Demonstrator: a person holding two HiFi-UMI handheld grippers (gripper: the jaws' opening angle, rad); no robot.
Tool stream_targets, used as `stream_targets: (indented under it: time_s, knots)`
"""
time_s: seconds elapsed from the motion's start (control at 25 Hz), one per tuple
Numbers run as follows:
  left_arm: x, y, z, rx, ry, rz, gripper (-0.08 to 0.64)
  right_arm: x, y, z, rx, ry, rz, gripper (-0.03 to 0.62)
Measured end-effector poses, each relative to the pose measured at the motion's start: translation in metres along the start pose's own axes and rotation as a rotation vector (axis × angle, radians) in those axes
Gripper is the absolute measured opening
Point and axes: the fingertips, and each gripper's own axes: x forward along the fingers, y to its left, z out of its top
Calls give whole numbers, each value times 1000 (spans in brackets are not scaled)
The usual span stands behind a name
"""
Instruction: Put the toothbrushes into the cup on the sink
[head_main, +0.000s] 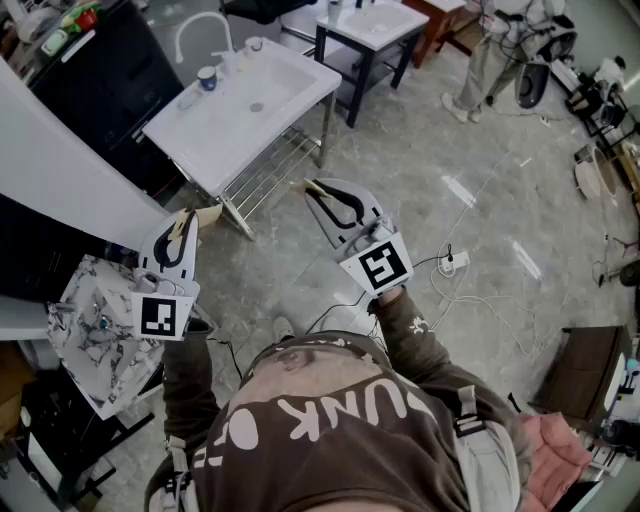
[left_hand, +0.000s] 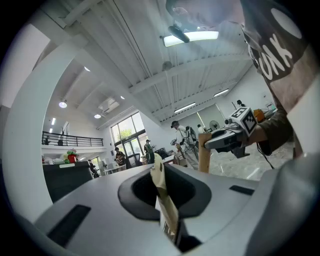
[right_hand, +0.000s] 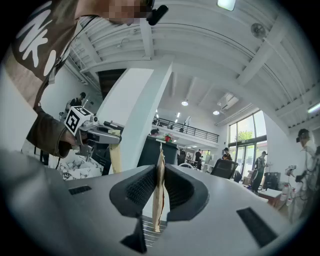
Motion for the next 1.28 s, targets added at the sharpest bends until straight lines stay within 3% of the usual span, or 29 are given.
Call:
stream_targets:
  time_s: [0.6,1.28]
  knots:
    - [-5,25,-15,-4,-10,-15,18,24,12,3,17,-8,-13,64]
    - [-9,74,-41,-36,-50,-81,18,74,35,9,-26,45,-61,64]
